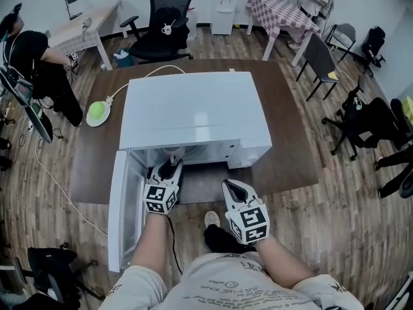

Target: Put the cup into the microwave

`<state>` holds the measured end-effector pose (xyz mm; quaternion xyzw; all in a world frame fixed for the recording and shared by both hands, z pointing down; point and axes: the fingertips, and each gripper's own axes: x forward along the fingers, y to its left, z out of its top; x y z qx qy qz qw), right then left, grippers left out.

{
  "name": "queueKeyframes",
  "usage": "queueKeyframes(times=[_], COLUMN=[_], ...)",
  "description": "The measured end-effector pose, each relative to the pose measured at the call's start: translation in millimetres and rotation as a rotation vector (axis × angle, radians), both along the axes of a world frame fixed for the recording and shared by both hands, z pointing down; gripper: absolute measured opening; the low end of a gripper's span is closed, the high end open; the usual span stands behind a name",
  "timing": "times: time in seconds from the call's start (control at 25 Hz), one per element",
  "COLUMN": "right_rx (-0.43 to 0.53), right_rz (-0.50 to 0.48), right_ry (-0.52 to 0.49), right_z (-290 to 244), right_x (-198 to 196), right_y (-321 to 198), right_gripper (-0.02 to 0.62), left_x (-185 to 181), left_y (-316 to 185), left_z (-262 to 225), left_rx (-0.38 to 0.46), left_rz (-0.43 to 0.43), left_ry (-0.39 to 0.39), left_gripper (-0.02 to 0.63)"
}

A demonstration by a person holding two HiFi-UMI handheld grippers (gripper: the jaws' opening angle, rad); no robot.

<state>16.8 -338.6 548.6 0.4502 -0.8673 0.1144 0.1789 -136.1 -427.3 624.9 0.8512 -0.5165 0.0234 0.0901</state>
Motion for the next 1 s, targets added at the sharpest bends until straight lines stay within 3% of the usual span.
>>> queueKeyframes(times=[0.76, 1.0], right_rx=[-0.019, -0.009], right_rz=[0.022, 0.019], right_ry=[0.017, 0.021], right_z=[8.9, 4.7], right_x=[9.4, 8.3], right_y=[-9.7, -8.9], right_gripper=[0.017, 0.017], left_x=[56.5, 62.9], left_y=[-20.7, -29.4], left_z=[-1.6, -1.7], left_rx=[0.007, 0.005], left_rz=[0.138, 0.104], left_ry=[-0.047, -0.085], left_gripper=[0.114, 0.114])
